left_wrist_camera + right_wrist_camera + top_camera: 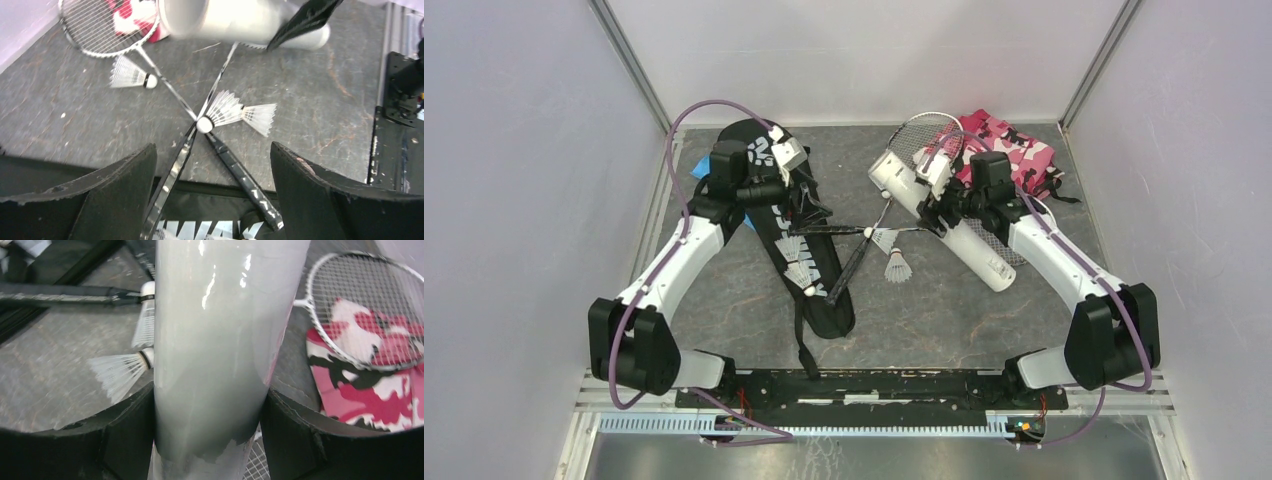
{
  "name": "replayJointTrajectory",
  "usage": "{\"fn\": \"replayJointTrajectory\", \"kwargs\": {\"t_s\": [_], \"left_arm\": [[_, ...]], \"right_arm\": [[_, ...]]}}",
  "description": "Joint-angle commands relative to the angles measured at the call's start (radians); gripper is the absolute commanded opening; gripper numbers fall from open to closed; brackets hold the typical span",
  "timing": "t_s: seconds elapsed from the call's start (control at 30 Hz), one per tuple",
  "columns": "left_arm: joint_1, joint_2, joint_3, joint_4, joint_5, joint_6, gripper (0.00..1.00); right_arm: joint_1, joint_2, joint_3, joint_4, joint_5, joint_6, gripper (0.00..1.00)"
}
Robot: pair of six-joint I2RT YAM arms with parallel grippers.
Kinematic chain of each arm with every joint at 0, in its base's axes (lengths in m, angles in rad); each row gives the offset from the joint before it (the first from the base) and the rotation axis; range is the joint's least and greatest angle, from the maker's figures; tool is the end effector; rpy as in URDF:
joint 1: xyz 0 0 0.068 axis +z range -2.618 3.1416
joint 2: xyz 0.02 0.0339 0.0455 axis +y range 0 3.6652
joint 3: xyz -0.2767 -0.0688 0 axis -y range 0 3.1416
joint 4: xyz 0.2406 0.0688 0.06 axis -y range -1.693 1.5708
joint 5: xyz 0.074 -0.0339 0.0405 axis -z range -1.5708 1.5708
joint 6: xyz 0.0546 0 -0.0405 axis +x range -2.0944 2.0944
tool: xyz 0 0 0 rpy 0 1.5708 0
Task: Pack up the badminton gear
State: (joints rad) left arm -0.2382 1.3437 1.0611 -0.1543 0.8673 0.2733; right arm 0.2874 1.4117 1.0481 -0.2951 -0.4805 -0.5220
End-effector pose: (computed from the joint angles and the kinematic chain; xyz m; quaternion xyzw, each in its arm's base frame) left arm 0.2861 -0.1123 0.3274 0.4120 0.6835 -0.3458 0.4935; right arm 0.2989 0.1147 0.2823 -0.4397 0.7603 0.1621 0.4498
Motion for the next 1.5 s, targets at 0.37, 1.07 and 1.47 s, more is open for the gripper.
{"fn": "replayJointTrajectory", "kwargs": {"t_s": [0.37, 1.07, 1.47], "left_arm": [[-0.063, 0.096, 0.165, -0.248, 0.319, 0.428, 0.78], [-0.154, 0.157, 0.131, -0.252, 0.349, 0.488, 0.40], [-0.158, 0.172, 0.135, -0.346, 0.369, 0.548, 0.03]], "right_arm": [[0.061, -0.042, -0.041, -0.159, -0.277, -0.266, 0.47], [0.080, -0.044, -0.068, -0.167, -0.314, -0.282, 0.41], [0.082, -0.066, -0.082, -0.167, -0.251, -0.317, 0.36]]}}
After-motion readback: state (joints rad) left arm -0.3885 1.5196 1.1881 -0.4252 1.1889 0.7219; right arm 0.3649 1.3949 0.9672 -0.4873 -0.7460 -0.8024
